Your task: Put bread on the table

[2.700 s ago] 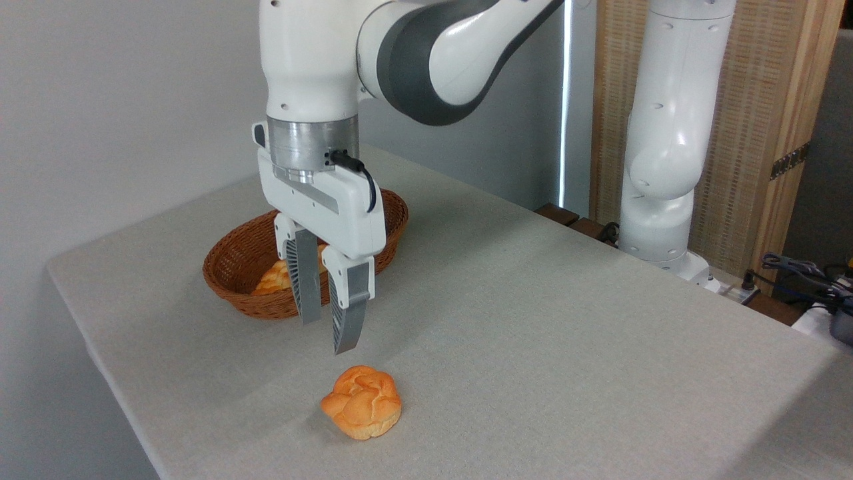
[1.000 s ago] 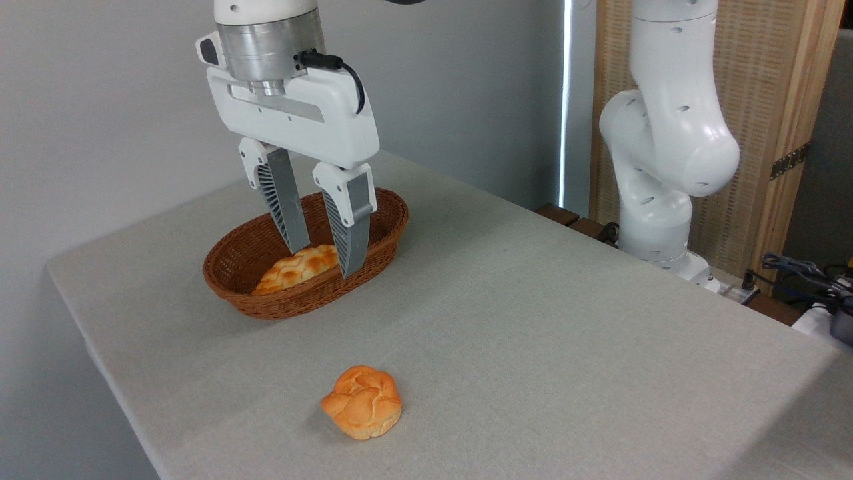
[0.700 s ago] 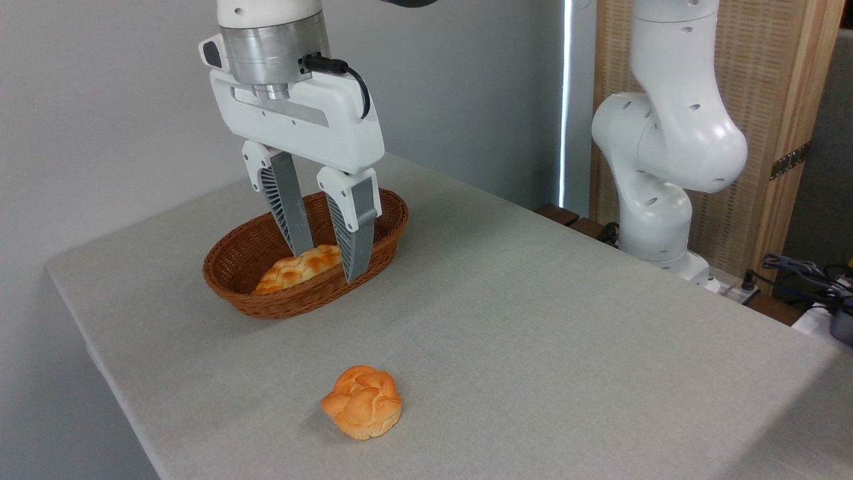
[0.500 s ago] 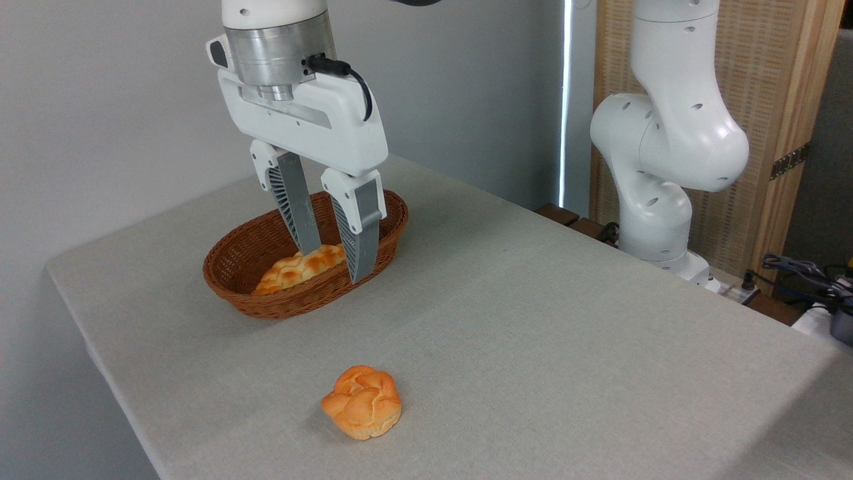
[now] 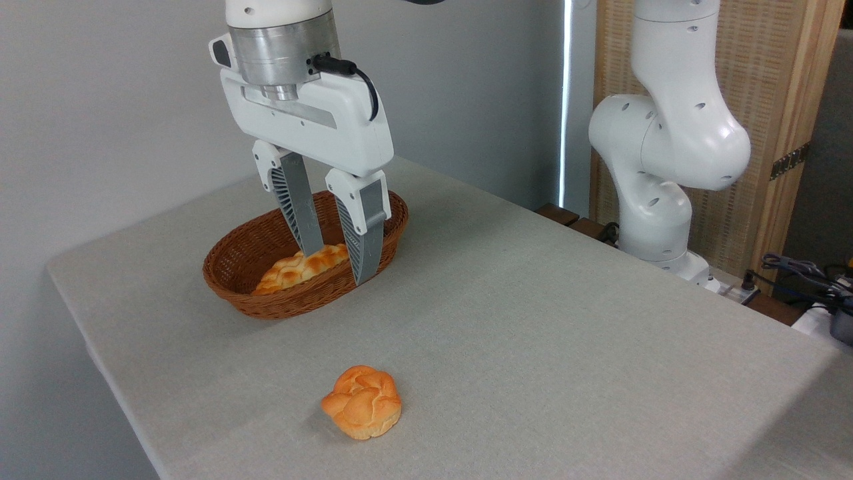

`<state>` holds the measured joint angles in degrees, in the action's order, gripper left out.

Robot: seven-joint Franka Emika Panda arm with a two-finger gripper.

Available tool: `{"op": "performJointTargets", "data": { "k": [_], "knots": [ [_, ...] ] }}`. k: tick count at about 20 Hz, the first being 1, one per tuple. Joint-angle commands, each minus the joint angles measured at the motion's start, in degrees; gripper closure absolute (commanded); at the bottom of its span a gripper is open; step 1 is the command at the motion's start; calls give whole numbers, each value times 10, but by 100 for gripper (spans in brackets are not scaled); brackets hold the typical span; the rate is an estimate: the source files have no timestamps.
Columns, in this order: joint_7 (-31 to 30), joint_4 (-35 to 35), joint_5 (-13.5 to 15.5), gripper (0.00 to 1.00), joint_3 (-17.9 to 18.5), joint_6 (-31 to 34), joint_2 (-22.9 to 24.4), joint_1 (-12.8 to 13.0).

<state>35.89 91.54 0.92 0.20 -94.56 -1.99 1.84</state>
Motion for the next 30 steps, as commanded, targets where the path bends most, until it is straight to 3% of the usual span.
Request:
{"op": "performJointTargets", "data": {
  "k": [1, 18, 22, 30],
  "knots": [
    [6, -2, 8, 0, 2, 17, 8, -8],
    [14, 0, 9, 0, 4, 12, 10, -5],
    [84, 0, 8, 0, 4, 19, 11, -5],
    [84, 0, 8, 0, 4, 19, 12, -5]
  ]
}}
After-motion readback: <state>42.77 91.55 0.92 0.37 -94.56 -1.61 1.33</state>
